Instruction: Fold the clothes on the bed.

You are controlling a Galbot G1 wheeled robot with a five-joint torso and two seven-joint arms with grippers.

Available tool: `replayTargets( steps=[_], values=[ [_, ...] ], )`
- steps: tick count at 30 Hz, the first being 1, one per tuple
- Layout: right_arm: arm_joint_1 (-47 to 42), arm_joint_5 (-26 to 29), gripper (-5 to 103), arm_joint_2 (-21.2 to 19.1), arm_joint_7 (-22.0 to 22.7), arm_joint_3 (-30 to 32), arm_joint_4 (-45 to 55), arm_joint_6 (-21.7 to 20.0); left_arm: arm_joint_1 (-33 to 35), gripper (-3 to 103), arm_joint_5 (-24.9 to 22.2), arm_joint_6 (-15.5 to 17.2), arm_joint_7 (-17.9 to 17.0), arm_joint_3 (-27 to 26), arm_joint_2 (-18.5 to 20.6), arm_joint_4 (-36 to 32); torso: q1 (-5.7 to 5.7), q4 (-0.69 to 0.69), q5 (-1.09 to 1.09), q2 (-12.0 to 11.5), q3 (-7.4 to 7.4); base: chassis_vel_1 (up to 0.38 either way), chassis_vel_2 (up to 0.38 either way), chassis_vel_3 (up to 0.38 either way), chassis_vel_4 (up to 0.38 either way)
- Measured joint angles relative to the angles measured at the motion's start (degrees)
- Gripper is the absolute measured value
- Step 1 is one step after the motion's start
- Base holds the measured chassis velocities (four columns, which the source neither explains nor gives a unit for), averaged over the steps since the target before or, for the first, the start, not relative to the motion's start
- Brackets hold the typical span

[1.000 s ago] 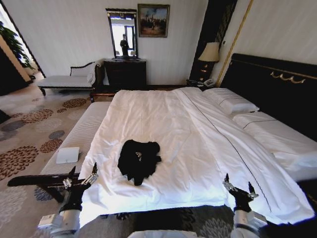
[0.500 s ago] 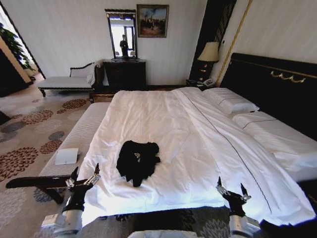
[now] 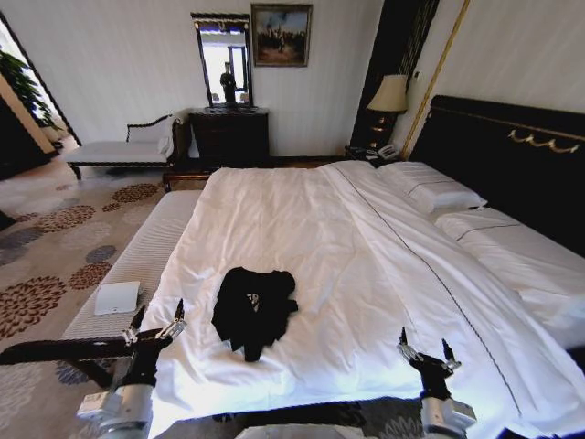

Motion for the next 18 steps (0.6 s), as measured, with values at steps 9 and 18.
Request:
replayTargets(
  steps=[9, 18],
  values=[
    [0.3, -0.3, 100, 0.0, 0.0, 0.0, 0.0, 0.4, 0.1, 100, -0.5, 0.1, -0.1, -0.4, 0.4, 0.3, 0.00, 0.00, -0.03, 0.0, 0.00, 0.035, 0.100, -0.038, -0.095],
    [0.3, -0.3, 100, -0.1, -0.3, -0.2, 0.0, 0.7, 0.1, 100, -0.4, 0.1, 0.0, -0.3, 0.3, 0.3, -0.01, 0.00, 0.02, 0.0, 0.00, 0.000, 0.000, 0.000, 0.000]
  ],
)
